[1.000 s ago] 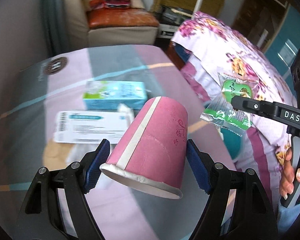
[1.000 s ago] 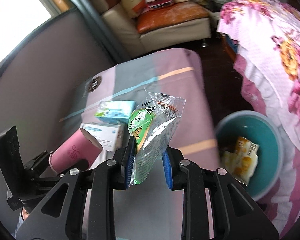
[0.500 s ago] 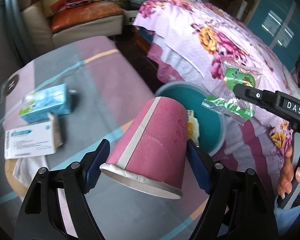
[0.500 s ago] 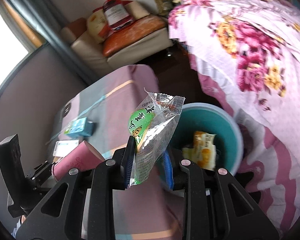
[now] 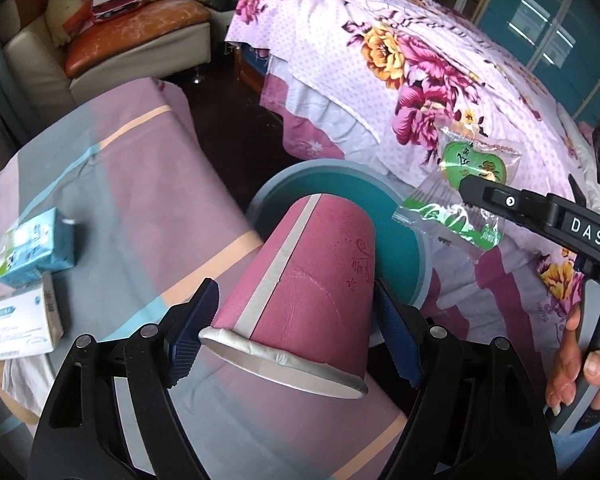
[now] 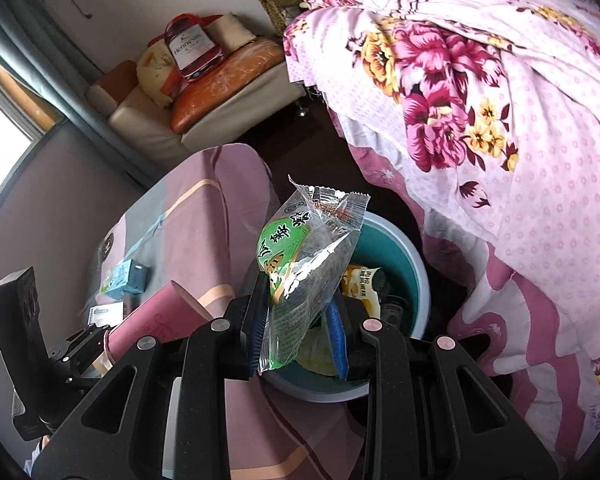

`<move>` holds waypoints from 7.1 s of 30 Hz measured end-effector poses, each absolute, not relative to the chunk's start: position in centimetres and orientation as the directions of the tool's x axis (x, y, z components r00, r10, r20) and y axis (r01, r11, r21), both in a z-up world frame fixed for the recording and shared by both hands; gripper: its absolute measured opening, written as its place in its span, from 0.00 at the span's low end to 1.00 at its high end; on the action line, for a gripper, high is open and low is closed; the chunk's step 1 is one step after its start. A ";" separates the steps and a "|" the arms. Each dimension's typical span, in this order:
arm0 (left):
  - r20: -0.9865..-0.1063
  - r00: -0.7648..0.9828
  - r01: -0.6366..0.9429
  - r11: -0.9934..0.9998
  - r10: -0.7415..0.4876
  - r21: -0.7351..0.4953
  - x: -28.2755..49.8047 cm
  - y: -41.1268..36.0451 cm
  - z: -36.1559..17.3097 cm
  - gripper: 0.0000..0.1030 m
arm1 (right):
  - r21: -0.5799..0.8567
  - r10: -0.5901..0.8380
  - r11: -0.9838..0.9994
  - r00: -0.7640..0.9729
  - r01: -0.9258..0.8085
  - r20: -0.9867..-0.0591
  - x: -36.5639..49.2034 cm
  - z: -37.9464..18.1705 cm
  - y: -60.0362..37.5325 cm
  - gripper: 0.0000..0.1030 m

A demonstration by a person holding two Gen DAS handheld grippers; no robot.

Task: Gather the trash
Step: 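Open the left tool to drop the pink paper cup into the bin, then open the right tool to drop the snack bag into the bin, then move both tools back to the white medicine box and blue milk carton, then grasp the white medicine box with the right tool, then lift the medicine box with the right tool while the left tool grasps the milk carton, then carry the milk carton and the medicine box over the teal bin with both tools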

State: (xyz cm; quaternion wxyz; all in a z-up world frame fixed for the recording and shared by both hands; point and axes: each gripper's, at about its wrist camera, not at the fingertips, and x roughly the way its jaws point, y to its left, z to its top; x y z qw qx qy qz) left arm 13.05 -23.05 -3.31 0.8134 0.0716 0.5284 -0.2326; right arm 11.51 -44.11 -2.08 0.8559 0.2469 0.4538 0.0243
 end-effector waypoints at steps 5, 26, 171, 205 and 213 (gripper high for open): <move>-0.896 0.317 0.462 0.876 -0.311 -0.141 13.9 -24.2 -3.9 0.77 | 0.441 0.259 0.876 0.578 0.197 -0.774 12.0 -2.6 -44.5 0.26; -0.907 0.269 0.411 0.890 -0.325 -0.196 15.0 -22.3 -5.8 0.89 | 0.390 0.235 0.898 0.530 0.201 -0.815 14.0 -3.5 -43.1 0.27; -0.950 0.269 0.608 0.793 -0.161 0.037 27.3 -1.2 -8.0 0.70 | 0.282 0.349 0.867 0.096 -0.412 -0.932 29.1 -5.2 -21.1 0.60; -0.889 0.304 0.445 0.876 -0.342 -0.185 14.7 -12.2 -3.1 0.59 | 0.565 0.529 0.825 0.353 0.000 -0.772 17.9 -4.3 -36.4 0.60; -0.917 0.269 0.466 0.873 -0.294 -0.143 13.4 -13.7 -4.8 0.59 | 0.593 0.555 0.805 0.345 0.006 -0.757 16.3 -4.9 -37.5 0.60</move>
